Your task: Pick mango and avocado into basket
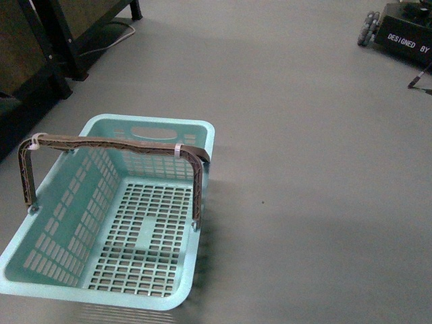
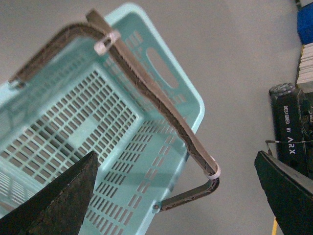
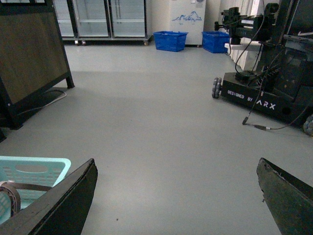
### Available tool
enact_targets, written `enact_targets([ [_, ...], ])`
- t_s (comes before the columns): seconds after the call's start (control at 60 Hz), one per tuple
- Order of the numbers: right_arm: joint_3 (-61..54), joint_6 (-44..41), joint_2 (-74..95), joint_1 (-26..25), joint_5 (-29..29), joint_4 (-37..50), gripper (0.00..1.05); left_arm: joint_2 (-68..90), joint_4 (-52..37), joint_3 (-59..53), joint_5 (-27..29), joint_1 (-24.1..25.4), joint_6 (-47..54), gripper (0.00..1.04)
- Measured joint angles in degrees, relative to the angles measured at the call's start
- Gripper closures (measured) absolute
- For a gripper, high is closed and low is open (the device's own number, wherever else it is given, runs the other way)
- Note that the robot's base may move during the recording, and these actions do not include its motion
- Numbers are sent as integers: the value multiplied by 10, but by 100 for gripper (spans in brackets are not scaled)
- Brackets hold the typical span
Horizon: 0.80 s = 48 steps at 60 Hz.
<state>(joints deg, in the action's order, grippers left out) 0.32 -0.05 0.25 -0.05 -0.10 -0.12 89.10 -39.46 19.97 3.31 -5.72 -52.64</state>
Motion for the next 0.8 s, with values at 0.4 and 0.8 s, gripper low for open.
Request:
enact_targets([
  [0.4, 0, 0, 0, 0, 0, 0, 8, 338, -84, 223, -9, -85, -155, 7],
  [0.8, 0, 0, 0, 0, 0, 0, 8, 470, -230, 325, -9, -66, -248, 15],
])
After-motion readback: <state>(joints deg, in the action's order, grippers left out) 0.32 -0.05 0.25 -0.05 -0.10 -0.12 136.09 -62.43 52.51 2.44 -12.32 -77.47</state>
